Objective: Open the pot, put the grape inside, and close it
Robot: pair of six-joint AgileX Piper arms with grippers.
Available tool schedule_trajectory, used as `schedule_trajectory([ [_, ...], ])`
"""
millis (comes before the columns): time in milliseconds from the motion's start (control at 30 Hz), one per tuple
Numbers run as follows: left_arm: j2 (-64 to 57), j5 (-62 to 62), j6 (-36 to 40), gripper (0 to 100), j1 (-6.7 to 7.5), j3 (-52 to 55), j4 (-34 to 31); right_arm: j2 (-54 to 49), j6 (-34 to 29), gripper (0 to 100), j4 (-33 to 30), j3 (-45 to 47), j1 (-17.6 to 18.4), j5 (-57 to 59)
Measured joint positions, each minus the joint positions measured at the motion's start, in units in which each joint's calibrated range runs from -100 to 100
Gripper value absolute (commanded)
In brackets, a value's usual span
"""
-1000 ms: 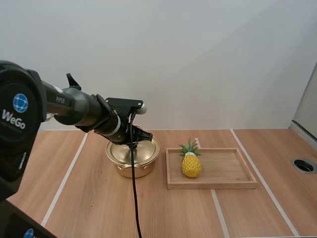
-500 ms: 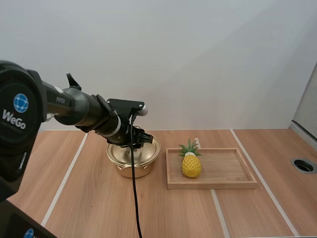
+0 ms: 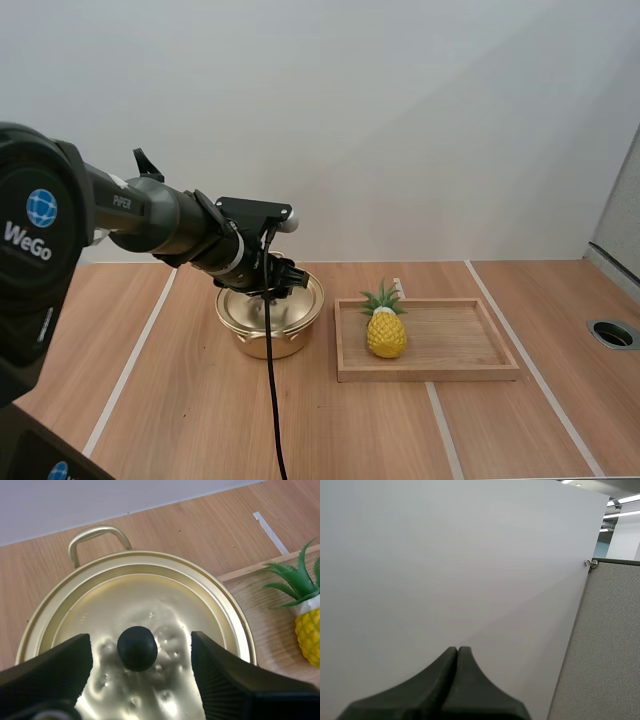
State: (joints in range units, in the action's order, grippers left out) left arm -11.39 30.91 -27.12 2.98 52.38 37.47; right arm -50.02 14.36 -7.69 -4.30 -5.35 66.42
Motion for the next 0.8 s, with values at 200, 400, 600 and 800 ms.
schedule_trajectory([
  [200, -4.6, -5.5, 0.0, 100, 0.0, -1.9, 0.0, 0.0, 0.0, 0, 0.0, 0.0, 0.0, 0.0],
  [400, -10.2, -5.6, 2.0, 100, 0.0, -9.7, 0.0, 0.0, 0.0, 0, 0.0, 0.0, 0.0, 0.0],
  [600, -15.7, -5.7, 2.3, 100, 0.0, -20.3, -5.2, 0.0, 0.0, 0, -0.2, 0.0, 0.0, 0.0],
  [800, -19.2, -7.6, 4.7, 100, -2.71, -32.4, -7.9, 0.0, 0.0, 0, -0.2, 0.0, 0.0, 0.0],
])
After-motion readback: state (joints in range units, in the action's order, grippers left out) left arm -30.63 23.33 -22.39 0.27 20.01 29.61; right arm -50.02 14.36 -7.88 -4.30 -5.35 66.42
